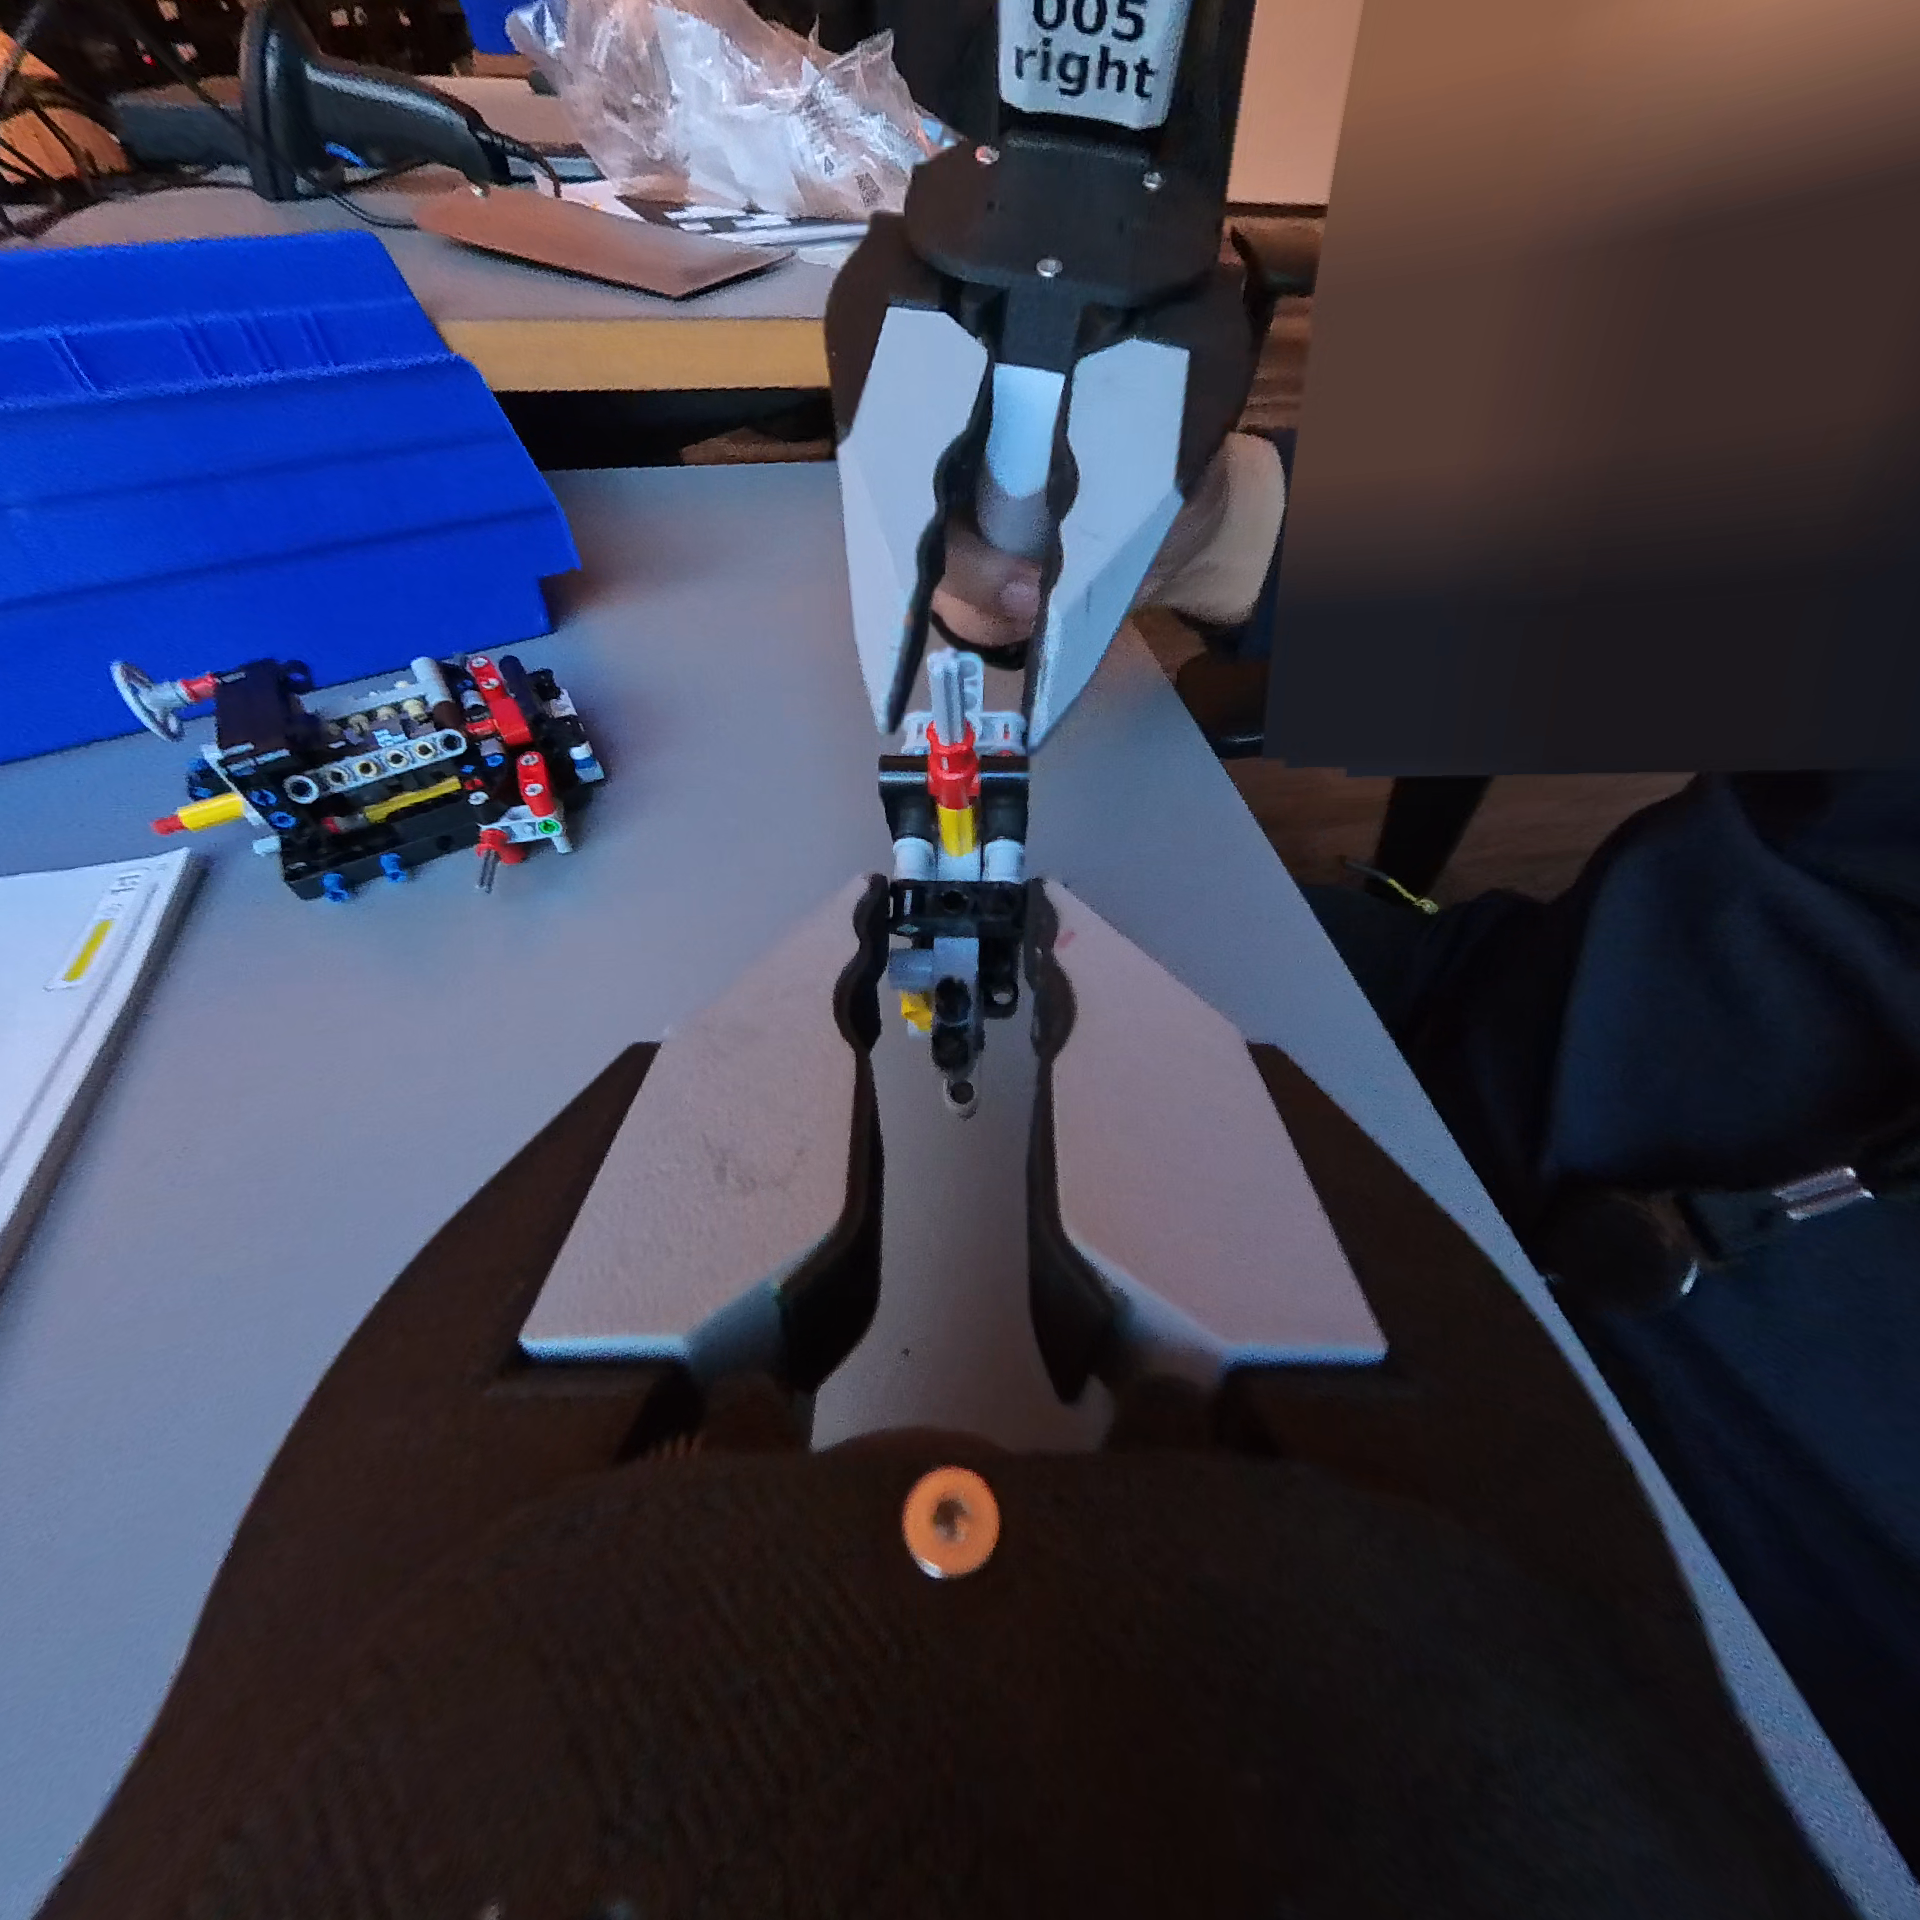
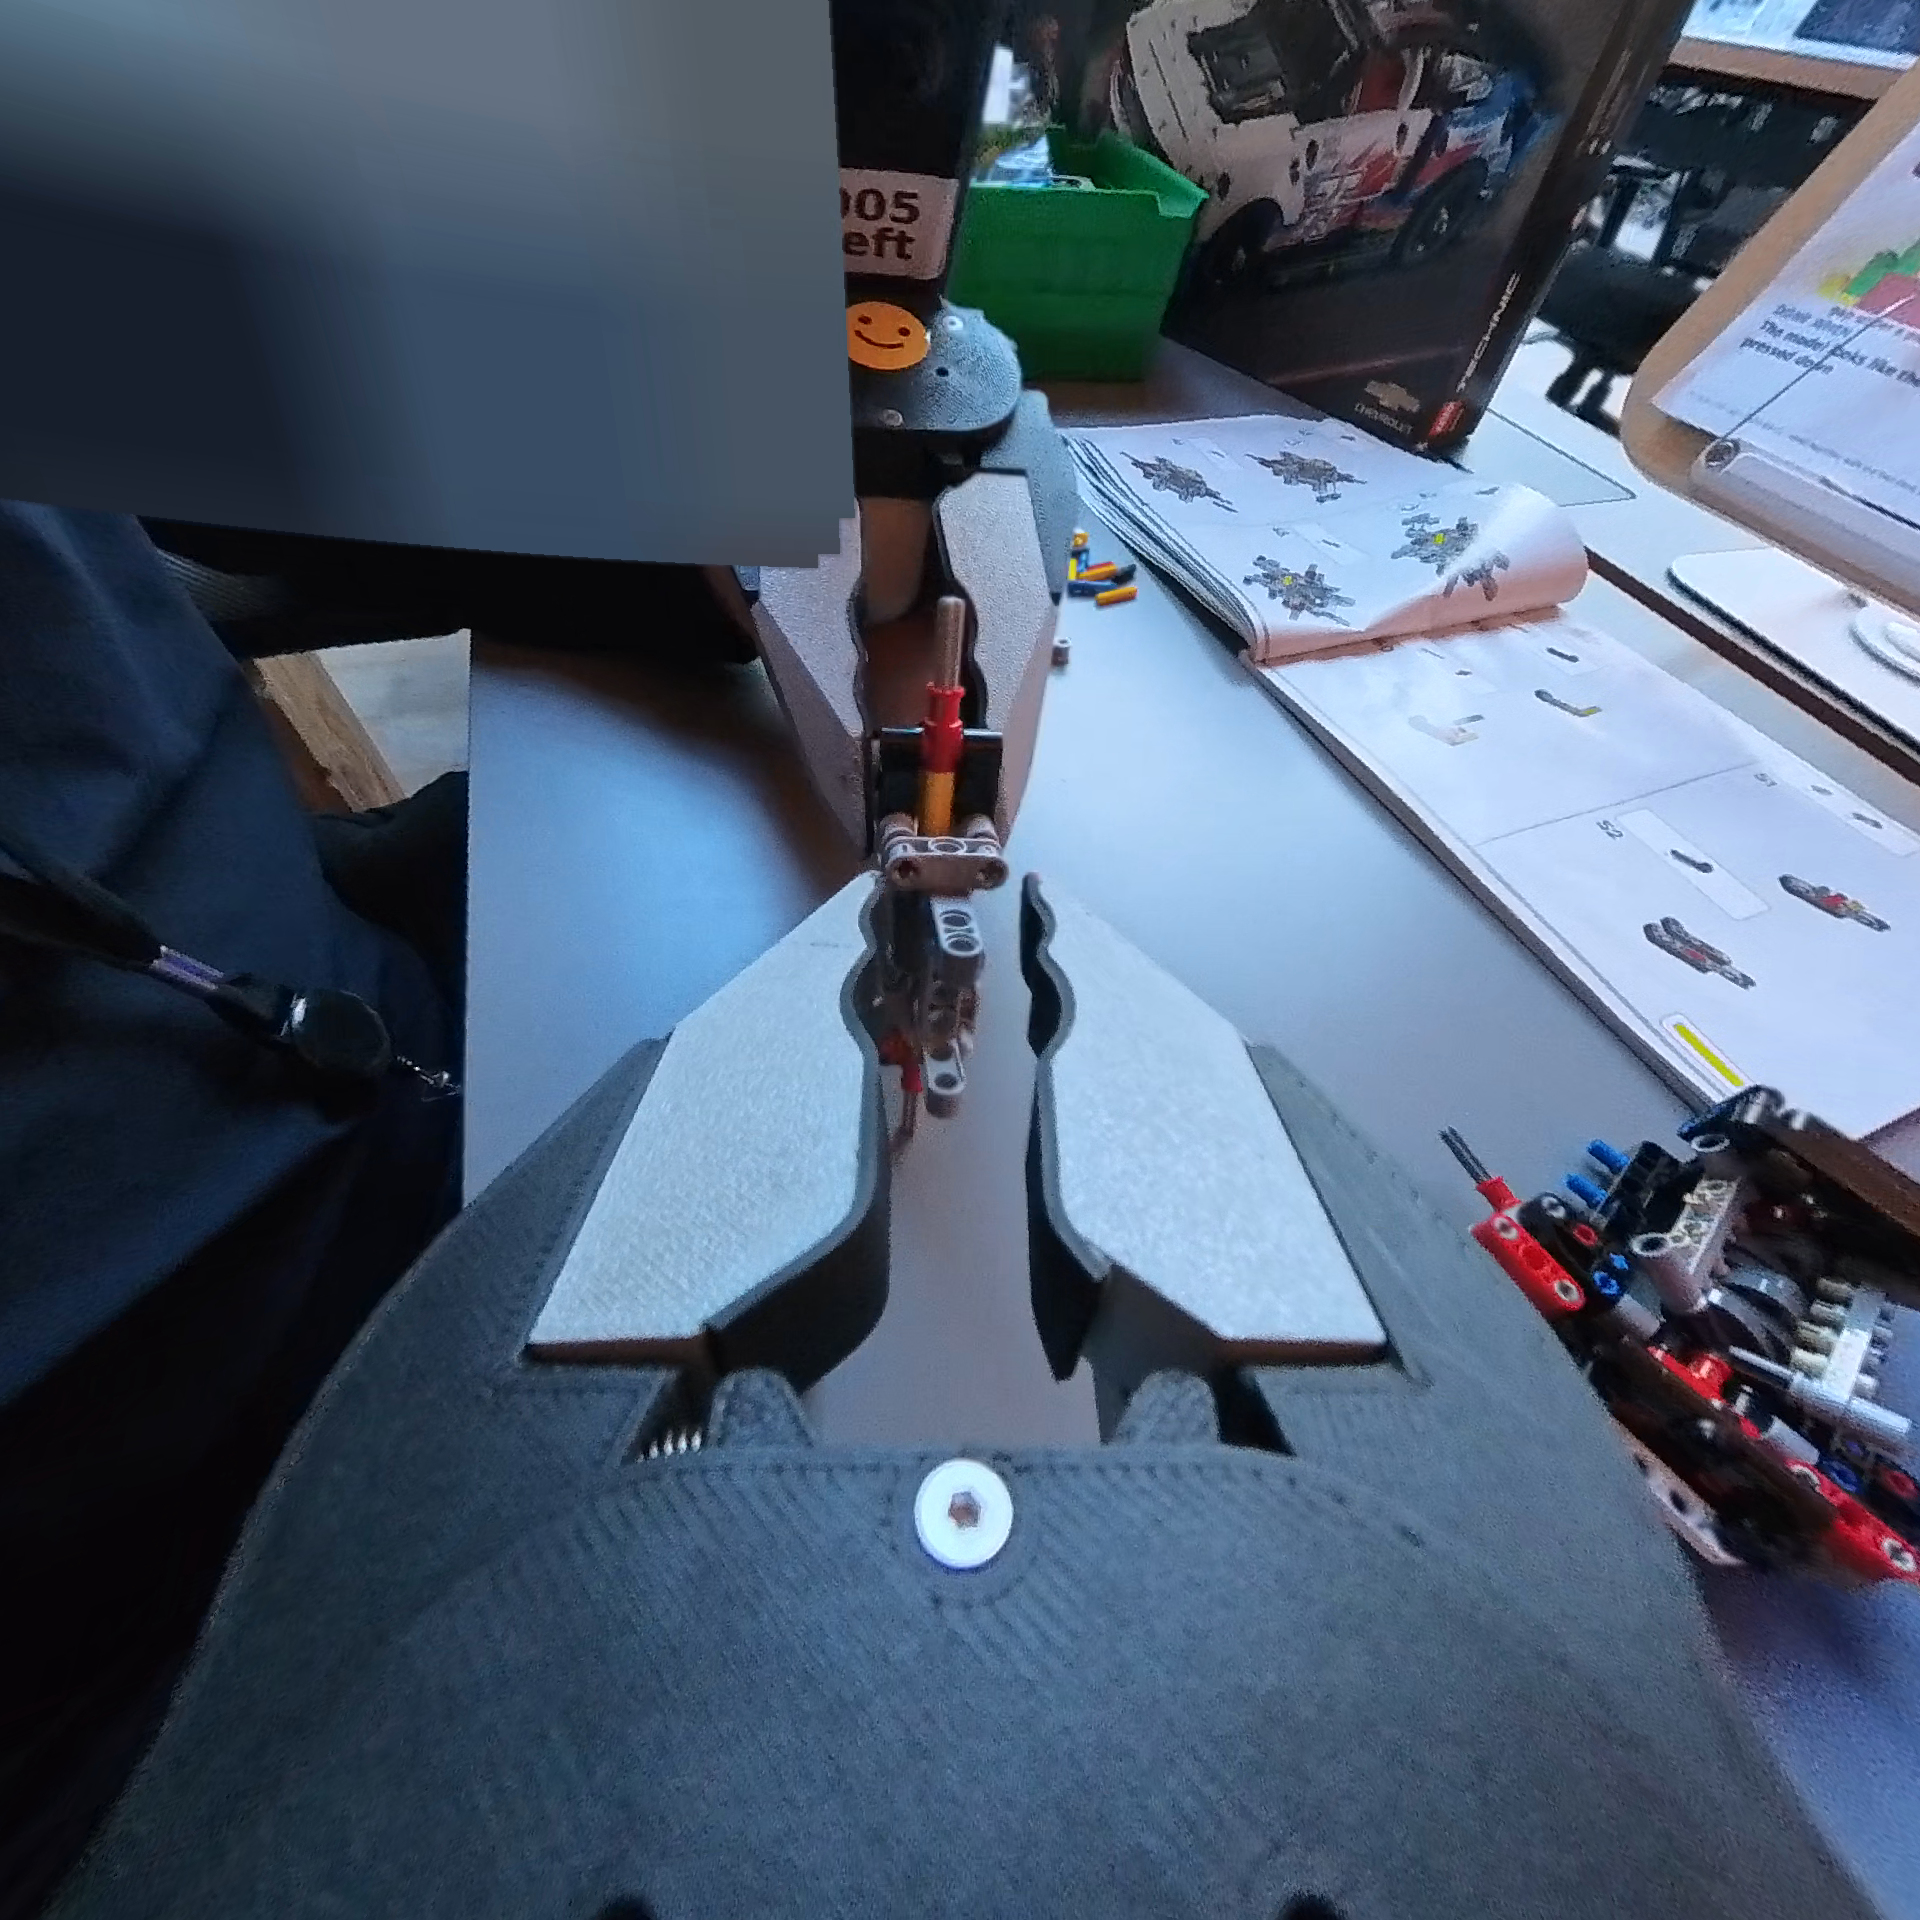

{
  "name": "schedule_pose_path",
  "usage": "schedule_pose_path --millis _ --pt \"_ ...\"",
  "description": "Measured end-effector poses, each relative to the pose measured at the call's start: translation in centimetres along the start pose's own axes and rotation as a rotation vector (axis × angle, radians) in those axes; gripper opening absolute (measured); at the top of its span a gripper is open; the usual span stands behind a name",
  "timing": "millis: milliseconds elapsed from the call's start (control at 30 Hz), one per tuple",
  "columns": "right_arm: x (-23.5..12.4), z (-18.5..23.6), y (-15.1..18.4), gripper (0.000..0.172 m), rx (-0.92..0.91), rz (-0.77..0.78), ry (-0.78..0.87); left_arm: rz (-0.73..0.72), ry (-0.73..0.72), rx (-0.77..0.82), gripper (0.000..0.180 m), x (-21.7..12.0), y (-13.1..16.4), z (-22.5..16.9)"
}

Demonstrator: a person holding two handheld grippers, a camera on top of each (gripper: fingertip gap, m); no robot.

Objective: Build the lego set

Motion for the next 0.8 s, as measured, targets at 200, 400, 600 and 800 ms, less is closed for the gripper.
schedule_pose_path --millis 200,400,600,800 --pt "0.1 0.3 -1.3 0.034 0.027 0.032 -0.030 0.015 -0.052 0.090 0.023 -0.7 -1.0 -0.3" --pt "0.6 -0.1 -2.5 0.030 -0.022 0.118 -0.004 0.029 -0.079 0.197 0.022 -1.5 -1.3 -0.5" --pt "1.6 -0.3 -2.0 0.026 -0.036 0.148 -0.070 -0.008 -0.062 0.245 0.023 -2.2 -1.0 -0.6" --pt "2.1 0.0 -1.8 0.021 -0.062 0.178 -0.083 0.002 -0.065 0.266 0.023 -1.9 -0.6 -0.8"
Point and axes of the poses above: each gripper's, where its closed fingertips meet, x out along the fingers, y out of its underside, z = x × y across the jaws, the point moved 9 cm from there along -x, back along the fingers, and after that the axes turned 14 degrees about -y, right-handed, at the moved point
